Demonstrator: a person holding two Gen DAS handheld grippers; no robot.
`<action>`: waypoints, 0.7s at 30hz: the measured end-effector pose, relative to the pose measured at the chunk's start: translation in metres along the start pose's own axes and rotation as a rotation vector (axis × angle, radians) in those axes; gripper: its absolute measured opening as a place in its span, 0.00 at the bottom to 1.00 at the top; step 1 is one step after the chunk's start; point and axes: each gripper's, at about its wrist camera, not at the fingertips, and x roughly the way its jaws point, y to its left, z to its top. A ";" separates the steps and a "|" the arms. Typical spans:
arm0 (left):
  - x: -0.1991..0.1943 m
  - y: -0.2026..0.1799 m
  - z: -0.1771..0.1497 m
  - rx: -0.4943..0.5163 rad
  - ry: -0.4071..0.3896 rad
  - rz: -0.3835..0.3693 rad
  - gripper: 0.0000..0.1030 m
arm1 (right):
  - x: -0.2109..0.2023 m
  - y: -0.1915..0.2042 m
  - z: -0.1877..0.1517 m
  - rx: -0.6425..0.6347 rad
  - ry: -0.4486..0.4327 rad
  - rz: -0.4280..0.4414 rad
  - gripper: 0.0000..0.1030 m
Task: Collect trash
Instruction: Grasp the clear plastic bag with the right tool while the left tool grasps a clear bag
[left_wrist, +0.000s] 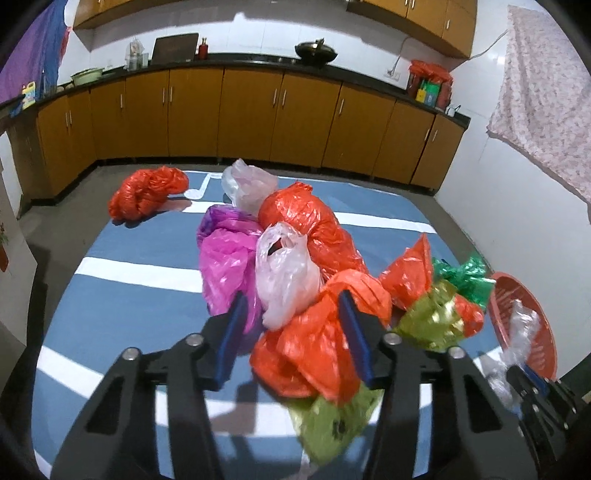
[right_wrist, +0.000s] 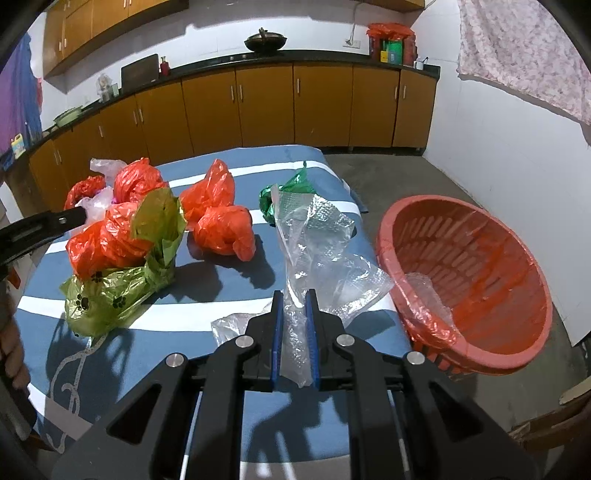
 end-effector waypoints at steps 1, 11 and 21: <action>0.006 -0.001 0.003 0.005 0.009 0.010 0.41 | -0.001 -0.001 0.000 0.001 0.000 0.000 0.12; 0.011 -0.004 0.006 0.047 0.006 -0.002 0.06 | -0.002 -0.008 0.002 0.011 -0.003 -0.004 0.12; -0.036 0.008 0.013 0.031 -0.090 -0.026 0.06 | -0.013 -0.007 0.005 0.007 -0.029 0.011 0.12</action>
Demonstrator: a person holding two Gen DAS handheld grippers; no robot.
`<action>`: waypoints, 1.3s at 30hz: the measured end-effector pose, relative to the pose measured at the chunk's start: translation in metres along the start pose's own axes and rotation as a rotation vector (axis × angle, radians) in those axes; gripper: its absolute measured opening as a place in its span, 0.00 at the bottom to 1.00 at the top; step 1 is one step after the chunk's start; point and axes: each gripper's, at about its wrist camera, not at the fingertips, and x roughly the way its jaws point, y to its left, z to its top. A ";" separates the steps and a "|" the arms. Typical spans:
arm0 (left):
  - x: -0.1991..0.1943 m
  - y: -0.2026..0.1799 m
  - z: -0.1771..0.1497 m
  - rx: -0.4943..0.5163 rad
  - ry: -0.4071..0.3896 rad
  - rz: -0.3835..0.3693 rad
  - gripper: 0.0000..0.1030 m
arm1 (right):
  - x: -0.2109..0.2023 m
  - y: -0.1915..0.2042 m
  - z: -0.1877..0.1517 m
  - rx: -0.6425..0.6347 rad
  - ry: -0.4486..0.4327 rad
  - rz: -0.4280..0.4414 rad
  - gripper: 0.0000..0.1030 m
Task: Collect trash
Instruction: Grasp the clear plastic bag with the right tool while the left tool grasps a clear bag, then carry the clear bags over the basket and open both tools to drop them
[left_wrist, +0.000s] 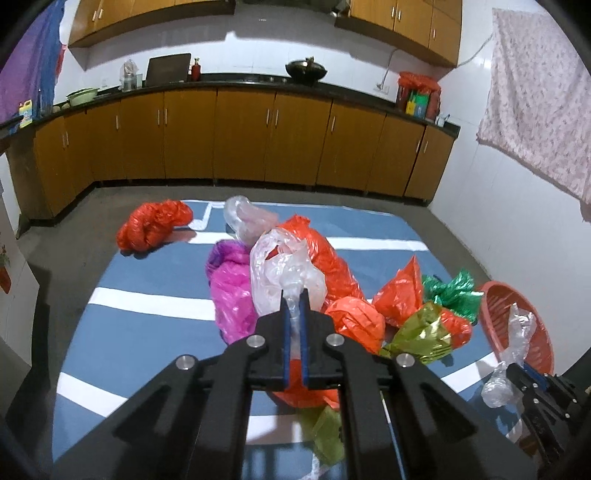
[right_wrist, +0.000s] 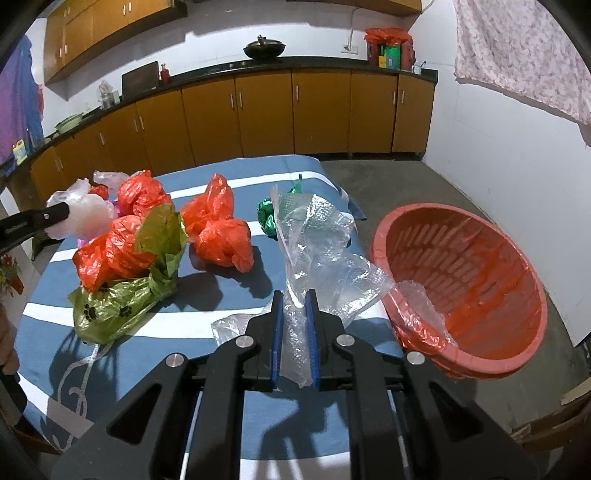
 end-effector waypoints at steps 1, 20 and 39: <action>-0.004 0.000 0.001 -0.004 -0.006 -0.003 0.06 | -0.001 0.000 0.001 0.000 -0.005 0.001 0.12; -0.068 -0.066 0.009 0.070 -0.093 -0.175 0.06 | -0.039 -0.043 0.023 0.016 -0.132 -0.108 0.12; -0.046 -0.183 -0.018 0.164 -0.022 -0.362 0.06 | -0.058 -0.125 0.025 0.094 -0.158 -0.252 0.12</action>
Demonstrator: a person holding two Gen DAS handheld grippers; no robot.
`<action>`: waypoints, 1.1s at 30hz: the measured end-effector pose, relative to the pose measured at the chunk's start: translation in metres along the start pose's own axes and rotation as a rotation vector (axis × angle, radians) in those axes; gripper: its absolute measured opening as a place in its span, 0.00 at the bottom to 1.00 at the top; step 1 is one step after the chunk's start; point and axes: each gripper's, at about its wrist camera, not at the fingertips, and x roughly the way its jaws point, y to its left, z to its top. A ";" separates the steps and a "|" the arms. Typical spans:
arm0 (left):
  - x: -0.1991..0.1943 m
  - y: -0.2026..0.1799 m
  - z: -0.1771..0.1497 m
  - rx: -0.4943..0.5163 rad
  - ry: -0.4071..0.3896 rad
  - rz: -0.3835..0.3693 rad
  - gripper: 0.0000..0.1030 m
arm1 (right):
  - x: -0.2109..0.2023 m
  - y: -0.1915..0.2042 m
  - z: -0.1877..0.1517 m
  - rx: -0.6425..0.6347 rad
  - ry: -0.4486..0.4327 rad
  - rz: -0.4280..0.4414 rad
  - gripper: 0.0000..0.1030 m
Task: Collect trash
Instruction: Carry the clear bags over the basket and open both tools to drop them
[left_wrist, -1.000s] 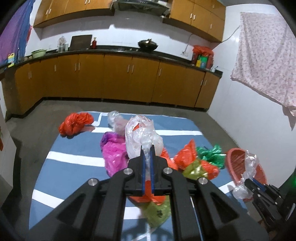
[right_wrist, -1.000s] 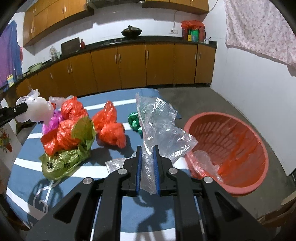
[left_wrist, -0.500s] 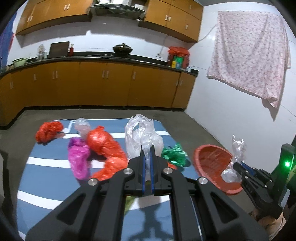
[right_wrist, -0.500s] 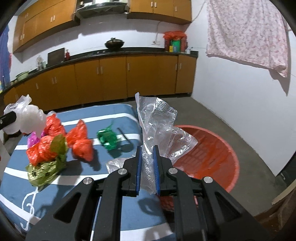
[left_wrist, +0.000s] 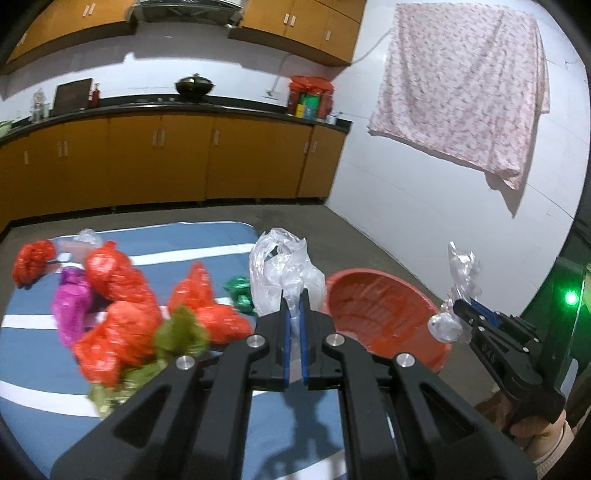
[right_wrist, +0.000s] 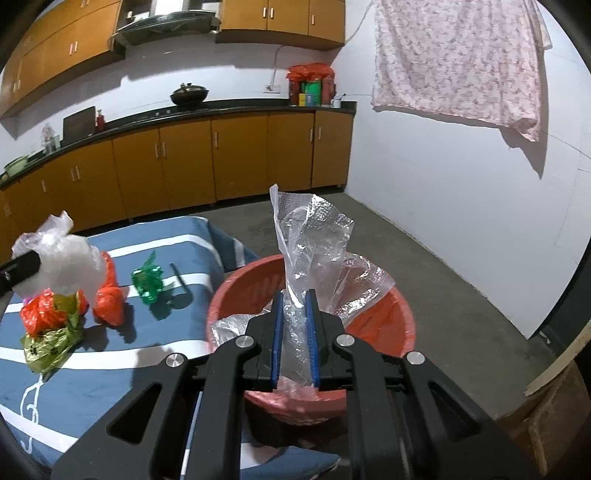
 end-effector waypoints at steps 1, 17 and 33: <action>0.006 -0.006 -0.001 0.004 0.007 -0.012 0.06 | 0.002 -0.004 0.001 0.005 -0.001 -0.005 0.12; 0.098 -0.073 -0.004 0.075 0.092 -0.144 0.06 | 0.040 -0.052 0.006 0.086 0.013 -0.038 0.12; 0.160 -0.088 -0.007 0.076 0.168 -0.199 0.28 | 0.070 -0.069 0.005 0.152 0.045 -0.013 0.18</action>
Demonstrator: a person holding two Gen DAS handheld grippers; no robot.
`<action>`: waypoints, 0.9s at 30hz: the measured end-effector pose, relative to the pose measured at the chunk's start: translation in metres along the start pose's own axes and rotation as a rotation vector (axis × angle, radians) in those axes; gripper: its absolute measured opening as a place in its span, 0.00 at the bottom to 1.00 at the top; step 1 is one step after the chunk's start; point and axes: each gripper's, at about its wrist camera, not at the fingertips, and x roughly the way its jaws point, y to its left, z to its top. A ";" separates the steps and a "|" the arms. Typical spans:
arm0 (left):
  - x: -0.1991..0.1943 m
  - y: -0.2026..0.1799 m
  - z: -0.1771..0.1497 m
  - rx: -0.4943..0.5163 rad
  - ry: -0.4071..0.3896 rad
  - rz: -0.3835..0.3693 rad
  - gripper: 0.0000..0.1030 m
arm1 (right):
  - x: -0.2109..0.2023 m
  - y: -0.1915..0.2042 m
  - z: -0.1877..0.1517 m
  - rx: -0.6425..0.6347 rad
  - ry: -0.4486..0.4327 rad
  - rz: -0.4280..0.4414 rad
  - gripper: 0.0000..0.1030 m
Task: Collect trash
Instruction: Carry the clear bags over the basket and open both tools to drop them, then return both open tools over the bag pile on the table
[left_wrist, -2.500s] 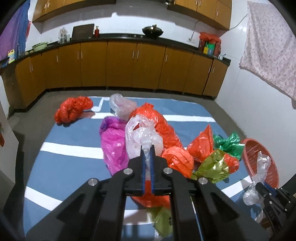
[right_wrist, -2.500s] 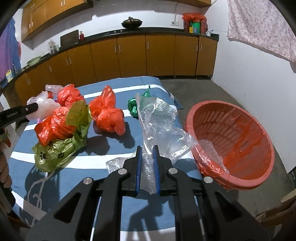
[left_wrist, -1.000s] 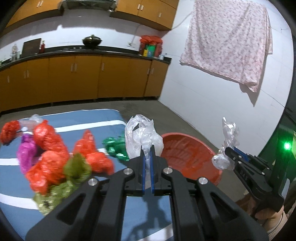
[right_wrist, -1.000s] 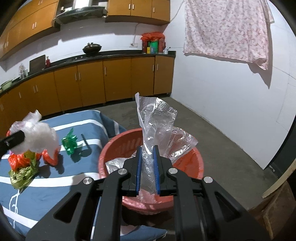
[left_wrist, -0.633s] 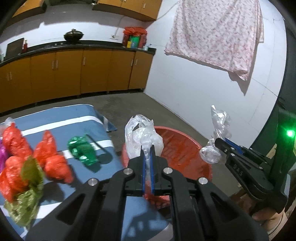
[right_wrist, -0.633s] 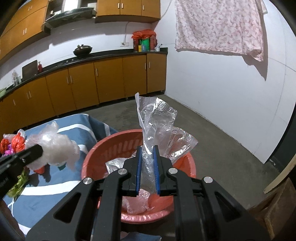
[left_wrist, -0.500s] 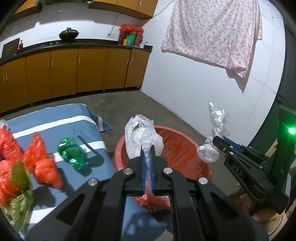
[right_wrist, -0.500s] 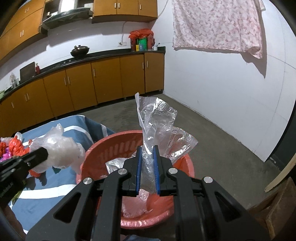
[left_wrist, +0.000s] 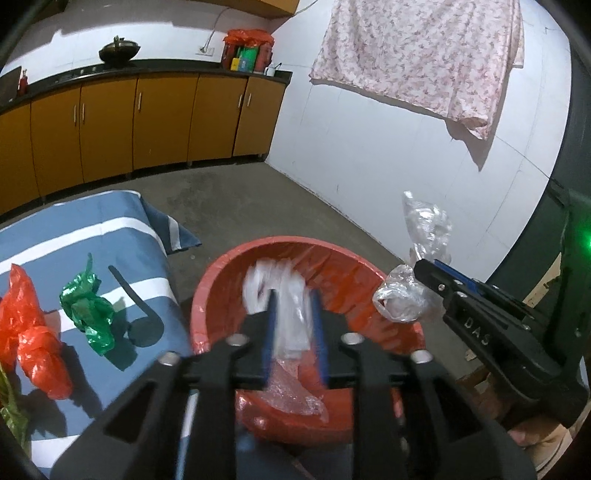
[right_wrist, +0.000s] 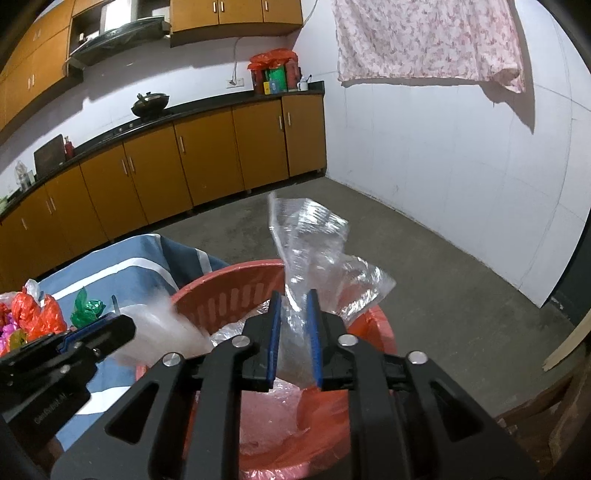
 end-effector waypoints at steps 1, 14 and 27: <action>0.001 0.004 -0.001 -0.010 0.003 -0.001 0.31 | 0.000 0.000 -0.001 -0.001 0.001 0.000 0.20; -0.046 0.041 -0.013 -0.055 -0.058 0.125 0.67 | -0.006 -0.007 -0.008 0.009 0.015 -0.027 0.39; -0.134 0.084 -0.034 -0.092 -0.138 0.304 0.75 | -0.030 0.046 -0.017 -0.078 0.013 0.066 0.45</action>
